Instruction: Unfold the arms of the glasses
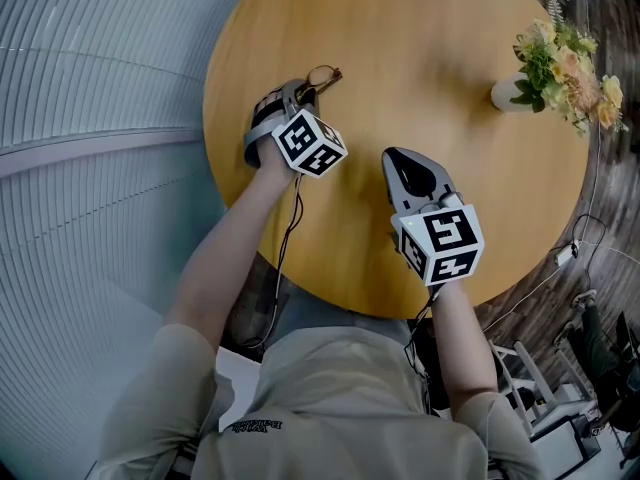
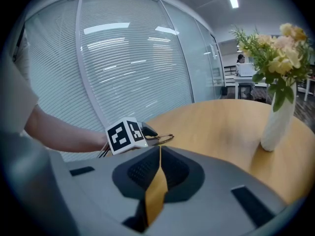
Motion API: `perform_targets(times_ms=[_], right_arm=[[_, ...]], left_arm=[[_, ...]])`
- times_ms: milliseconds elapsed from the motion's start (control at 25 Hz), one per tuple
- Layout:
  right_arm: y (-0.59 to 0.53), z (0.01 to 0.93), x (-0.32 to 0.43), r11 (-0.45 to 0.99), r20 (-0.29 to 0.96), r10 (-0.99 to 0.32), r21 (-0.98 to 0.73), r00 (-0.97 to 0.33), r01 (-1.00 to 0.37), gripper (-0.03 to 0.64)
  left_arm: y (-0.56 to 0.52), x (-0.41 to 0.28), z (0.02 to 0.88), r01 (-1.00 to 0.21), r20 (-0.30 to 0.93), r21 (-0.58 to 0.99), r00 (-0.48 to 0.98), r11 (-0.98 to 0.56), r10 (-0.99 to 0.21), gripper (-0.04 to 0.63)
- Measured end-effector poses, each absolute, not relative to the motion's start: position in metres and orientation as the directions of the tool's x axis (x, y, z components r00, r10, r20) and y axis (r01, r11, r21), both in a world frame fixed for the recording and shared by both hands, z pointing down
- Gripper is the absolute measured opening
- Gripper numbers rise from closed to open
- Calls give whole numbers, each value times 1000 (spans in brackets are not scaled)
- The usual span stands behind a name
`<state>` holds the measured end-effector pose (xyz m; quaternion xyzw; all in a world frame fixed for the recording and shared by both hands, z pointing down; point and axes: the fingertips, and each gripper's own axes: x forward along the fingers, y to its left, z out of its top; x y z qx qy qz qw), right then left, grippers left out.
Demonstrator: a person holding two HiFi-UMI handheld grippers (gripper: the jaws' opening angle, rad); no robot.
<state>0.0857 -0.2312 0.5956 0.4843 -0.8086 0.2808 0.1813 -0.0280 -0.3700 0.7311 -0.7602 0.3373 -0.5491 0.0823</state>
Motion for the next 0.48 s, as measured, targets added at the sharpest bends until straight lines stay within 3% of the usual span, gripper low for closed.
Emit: perform_targets(times_ms=[480], right_arm=[[-215, 594, 93, 362, 568, -688, -271, -452, -892, 31]], left_arm=[[-372, -26, 723, -447, 778, -463, 209, -766, -592, 44]])
